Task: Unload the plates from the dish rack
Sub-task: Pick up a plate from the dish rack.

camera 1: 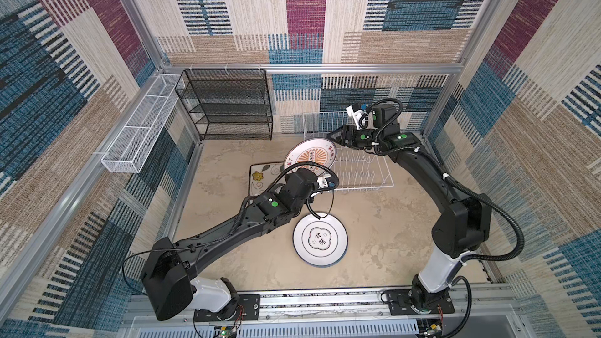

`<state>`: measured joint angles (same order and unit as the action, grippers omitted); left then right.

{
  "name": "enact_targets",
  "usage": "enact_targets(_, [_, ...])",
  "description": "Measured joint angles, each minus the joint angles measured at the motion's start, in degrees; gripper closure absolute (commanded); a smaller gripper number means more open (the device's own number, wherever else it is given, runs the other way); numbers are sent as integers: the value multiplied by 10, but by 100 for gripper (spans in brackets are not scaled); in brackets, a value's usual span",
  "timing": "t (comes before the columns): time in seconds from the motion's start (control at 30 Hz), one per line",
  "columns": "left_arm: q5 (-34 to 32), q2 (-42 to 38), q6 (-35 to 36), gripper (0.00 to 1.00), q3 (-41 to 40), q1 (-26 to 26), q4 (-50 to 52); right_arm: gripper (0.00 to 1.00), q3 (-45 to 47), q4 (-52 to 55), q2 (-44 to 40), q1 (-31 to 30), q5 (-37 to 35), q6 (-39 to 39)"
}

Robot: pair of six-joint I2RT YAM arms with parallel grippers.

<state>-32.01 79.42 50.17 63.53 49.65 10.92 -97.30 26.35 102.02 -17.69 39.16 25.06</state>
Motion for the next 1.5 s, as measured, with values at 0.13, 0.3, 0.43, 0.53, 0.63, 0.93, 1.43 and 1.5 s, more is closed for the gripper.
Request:
enact_targets(0.13, [-21,0,29,100,-12,4,-40,42,-6,21,12,-7,-6,0])
enact_targets(0.3, [-27,7,52,100,-18,7,-50,60,-7,31,20,-10,0,2])
enact_targets(0.43, [-35,13,60,100,-19,7,-53,70,-7,34,21,-11,8,6])
enact_targets(0.53, [-43,20,69,100,-25,7,-70,68,-10,40,25,-11,15,6])
enact_targets(0.63, [-55,28,84,100,-28,7,-85,60,-17,53,30,-11,22,6])
enact_targets(0.93, [-72,44,100,100,-31,7,-115,66,-27,83,35,-12,30,4])
enact_targets(1.43, [-97,54,130,82,-35,10,-125,98,-36,110,54,-10,38,38])
enact_targets(1.5, [-97,57,122,74,-33,9,-125,100,-36,103,56,-10,43,29])
